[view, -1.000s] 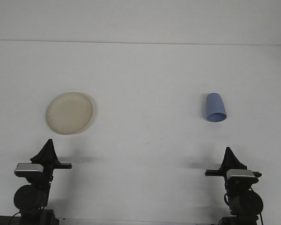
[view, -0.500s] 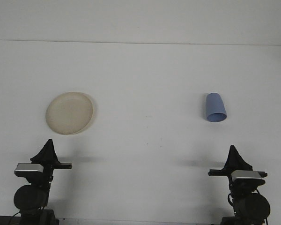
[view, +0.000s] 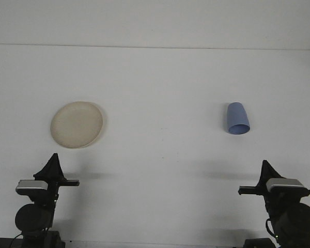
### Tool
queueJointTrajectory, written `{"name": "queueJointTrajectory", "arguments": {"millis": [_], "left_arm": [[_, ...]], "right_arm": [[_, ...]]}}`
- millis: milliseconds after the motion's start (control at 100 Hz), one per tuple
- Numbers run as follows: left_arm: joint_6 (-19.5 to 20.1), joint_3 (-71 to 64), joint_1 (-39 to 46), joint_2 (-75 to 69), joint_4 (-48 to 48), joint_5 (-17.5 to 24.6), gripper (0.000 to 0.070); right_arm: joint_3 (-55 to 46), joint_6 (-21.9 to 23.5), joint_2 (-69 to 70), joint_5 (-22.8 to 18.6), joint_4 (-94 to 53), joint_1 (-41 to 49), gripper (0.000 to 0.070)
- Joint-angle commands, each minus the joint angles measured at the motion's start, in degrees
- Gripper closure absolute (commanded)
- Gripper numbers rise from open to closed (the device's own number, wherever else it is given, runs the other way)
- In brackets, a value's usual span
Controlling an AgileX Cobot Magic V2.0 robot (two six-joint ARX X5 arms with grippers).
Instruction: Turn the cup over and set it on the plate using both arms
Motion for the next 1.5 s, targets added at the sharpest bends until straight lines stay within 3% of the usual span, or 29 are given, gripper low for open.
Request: {"name": "queueJointTrajectory", "arguments": {"millis": [0, 300, 870, 940, 1090, 1190, 1240, 1490], "left_arm": [[-0.1, -1.2, 0.1, -0.1, 0.8, -0.1, 0.0689], [-0.1, -1.2, 0.1, -0.1, 0.8, -0.1, 0.0689], [-0.1, -1.2, 0.1, -0.1, 0.8, -0.1, 0.0689], [-0.1, -1.2, 0.1, -0.1, 0.8, -0.1, 0.0689], [-0.1, -1.2, 0.1, -0.1, 0.8, -0.1, 0.0689], [-0.1, -1.2, 0.1, -0.1, 0.8, -0.1, 0.0689], [-0.1, -1.2, 0.1, -0.1, 0.8, -0.1, 0.0689], [-0.1, -1.2, 0.1, -0.1, 0.8, -0.1, 0.0689]], "right_arm": [[3.7, -0.7, 3.5, 0.0, -3.1, 0.0, 0.07], [15.1, -0.7, 16.7, 0.0, -16.7, 0.0, 0.07], [15.5, -0.4, 18.6, -0.2, -17.8, 0.0, 0.0684], [15.5, -0.4, 18.6, -0.2, -17.8, 0.0, 0.061], [15.5, -0.4, 18.6, -0.2, -17.9, 0.0, 0.0279], [15.5, -0.4, 18.6, -0.2, -18.2, 0.0, 0.0145], [15.5, -0.4, 18.6, -0.2, -18.4, 0.0, 0.0114], [15.5, -0.3, 18.6, 0.1, -16.6, 0.0, 0.0115]]}}
